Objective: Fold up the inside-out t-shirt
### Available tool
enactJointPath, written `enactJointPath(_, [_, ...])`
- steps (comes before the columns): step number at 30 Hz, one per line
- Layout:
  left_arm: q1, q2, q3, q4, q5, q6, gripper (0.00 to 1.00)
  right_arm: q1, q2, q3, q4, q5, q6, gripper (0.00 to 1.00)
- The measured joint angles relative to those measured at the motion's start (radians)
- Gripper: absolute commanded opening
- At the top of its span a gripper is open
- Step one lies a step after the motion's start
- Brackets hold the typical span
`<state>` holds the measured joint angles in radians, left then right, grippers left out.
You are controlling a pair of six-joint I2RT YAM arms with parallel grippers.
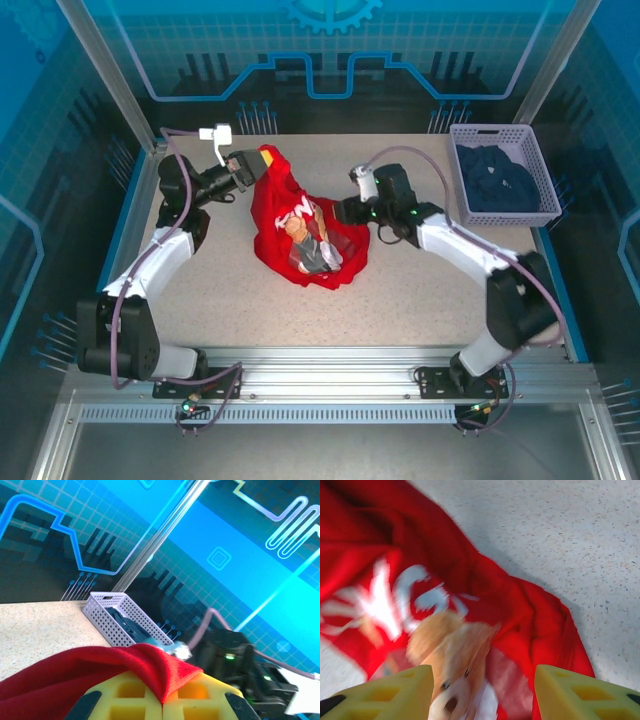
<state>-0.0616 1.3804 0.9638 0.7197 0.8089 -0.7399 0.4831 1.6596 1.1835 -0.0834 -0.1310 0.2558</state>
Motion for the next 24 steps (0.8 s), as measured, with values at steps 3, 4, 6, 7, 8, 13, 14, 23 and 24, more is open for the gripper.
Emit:
enactJointPath(3, [0.0, 0.0, 0.0, 0.024, 0.011, -0.021, 0.0, -0.002, 0.174, 0.15, -0.035, 0.011, 0.007, 0.65])
enactJointPath(4, [0.0, 0.0, 0.0, 0.027, 0.013, -0.023, 0.0, -0.002, 0.227, 0.196, -0.047, 0.014, 0.007, 0.66])
enactJointPath(6, [0.0, 0.0, 0.0, 0.029, 0.018, -0.026, 0.0, -0.002, 0.316, 0.269, -0.077, 0.023, 0.003, 0.68])
enactJointPath(7, [0.0, 0.0, 0.0, 0.03, 0.019, -0.029, 0.0, -0.002, 0.363, 0.307, -0.101, 0.028, 0.002, 0.68])
enactJointPath(8, [0.0, 0.0, 0.0, 0.031, 0.02, -0.03, 0.0, -0.002, 0.407, 0.347, -0.13, 0.035, 0.0, 0.68])
enactJointPath(13, [0.0, 0.0, 0.0, 0.035, 0.02, -0.04, 0.0, 0.007, 0.573, 0.5, -0.253, 0.088, -0.014, 0.32])
enactJointPath(14, [0.0, 0.0, 0.0, 0.035, 0.02, -0.04, 0.0, 0.01, 0.586, 0.509, -0.27, 0.098, -0.017, 0.19])
enactJointPath(23, [0.024, 0.0, 0.034, 0.034, 0.019, -0.049, 0.0, -0.078, 0.293, 0.295, -0.278, 0.119, -0.024, 0.0])
enactJointPath(24, [0.033, 0.001, 0.047, 0.035, 0.019, -0.057, 0.0, -0.11, 0.201, 0.235, -0.255, 0.115, -0.015, 0.0])
